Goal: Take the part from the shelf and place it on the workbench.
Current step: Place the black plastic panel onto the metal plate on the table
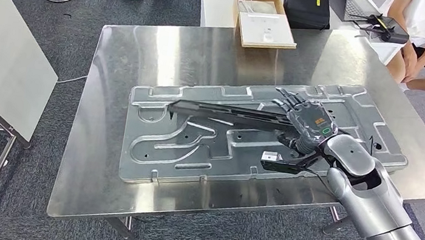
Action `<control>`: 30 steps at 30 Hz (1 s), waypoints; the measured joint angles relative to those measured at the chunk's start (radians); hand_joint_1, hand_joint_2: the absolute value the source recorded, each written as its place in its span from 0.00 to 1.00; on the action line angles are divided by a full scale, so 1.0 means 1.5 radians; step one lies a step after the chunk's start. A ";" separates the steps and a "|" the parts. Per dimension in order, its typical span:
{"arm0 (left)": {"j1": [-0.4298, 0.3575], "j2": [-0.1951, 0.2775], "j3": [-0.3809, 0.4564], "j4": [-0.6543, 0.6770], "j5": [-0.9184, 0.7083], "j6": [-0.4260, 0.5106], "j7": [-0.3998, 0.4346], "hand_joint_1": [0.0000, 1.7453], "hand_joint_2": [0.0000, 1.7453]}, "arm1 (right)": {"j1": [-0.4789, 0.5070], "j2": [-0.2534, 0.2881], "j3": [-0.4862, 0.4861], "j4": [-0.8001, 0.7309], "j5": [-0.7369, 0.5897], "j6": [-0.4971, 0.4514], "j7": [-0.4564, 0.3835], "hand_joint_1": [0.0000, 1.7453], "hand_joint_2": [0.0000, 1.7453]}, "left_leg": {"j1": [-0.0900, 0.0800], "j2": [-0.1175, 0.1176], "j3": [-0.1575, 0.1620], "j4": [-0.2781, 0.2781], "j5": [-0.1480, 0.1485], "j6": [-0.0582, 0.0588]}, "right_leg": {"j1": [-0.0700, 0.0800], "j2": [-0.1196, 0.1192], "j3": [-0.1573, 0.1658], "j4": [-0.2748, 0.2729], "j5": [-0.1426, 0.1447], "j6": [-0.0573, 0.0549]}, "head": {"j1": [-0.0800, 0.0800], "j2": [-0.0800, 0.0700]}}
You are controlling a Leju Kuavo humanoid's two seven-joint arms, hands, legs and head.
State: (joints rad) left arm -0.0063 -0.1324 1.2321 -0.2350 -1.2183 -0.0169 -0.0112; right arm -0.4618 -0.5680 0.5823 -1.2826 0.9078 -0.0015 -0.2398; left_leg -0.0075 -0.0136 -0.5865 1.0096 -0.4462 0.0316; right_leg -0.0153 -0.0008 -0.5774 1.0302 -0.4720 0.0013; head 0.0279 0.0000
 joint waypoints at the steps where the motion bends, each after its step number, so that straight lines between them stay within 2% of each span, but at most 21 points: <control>1: 0.000 0.000 0.001 0.000 0.001 -0.002 0.002 0.00 1.00 | 0.000 0.000 0.001 0.000 -0.001 0.000 0.000 0.00 0.00 | 0.000 0.000 0.000 0.000 0.000 0.000 | 0.000 0.000 0.000 0.000 0.000 0.000 | 0.000 0.000; 5: -0.001 0.000 0.004 0.000 0.002 -0.008 0.005 0.00 0.00 | 0.001 0.000 0.002 0.000 -0.007 0.000 -0.002 0.00 0.00 | 0.000 0.000 0.000 0.002 -0.001 0.001 | 0.000 0.000 0.001 0.000 0.000 0.001 | 0.000 0.000; 20: -0.001 0.000 0.016 0.000 0.000 -0.002 -0.001 0.00 0.00 | 0.007 0.000 0.003 -0.006 -0.016 0.000 -0.002 0.00 0.00 | -0.001 0.000 -0.001 0.003 -0.001 0.001 | -0.001 0.000 0.001 -0.001 0.001 0.003 | 0.000 0.000; 30: -0.001 0.000 0.017 0.000 0.000 0.001 -0.021 0.00 0.00 | 0.019 0.000 0.003 -0.016 -0.019 0.000 -0.002 0.00 0.00 | -0.005 0.000 -0.002 0.009 -0.005 0.007 | -0.006 0.000 0.003 -0.002 0.001 0.009 | 0.000 0.000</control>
State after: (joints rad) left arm -0.0084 -0.1324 1.2574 -0.2351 -1.2181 -0.0149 -0.0423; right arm -0.4341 -0.5679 0.5863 -1.3059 0.8791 -0.0019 -0.2424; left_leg -0.0147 -0.0137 -0.5898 1.0224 -0.4535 0.0426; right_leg -0.0236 -0.0006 -0.5734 1.0271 -0.4708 0.0151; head 0.0278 0.0000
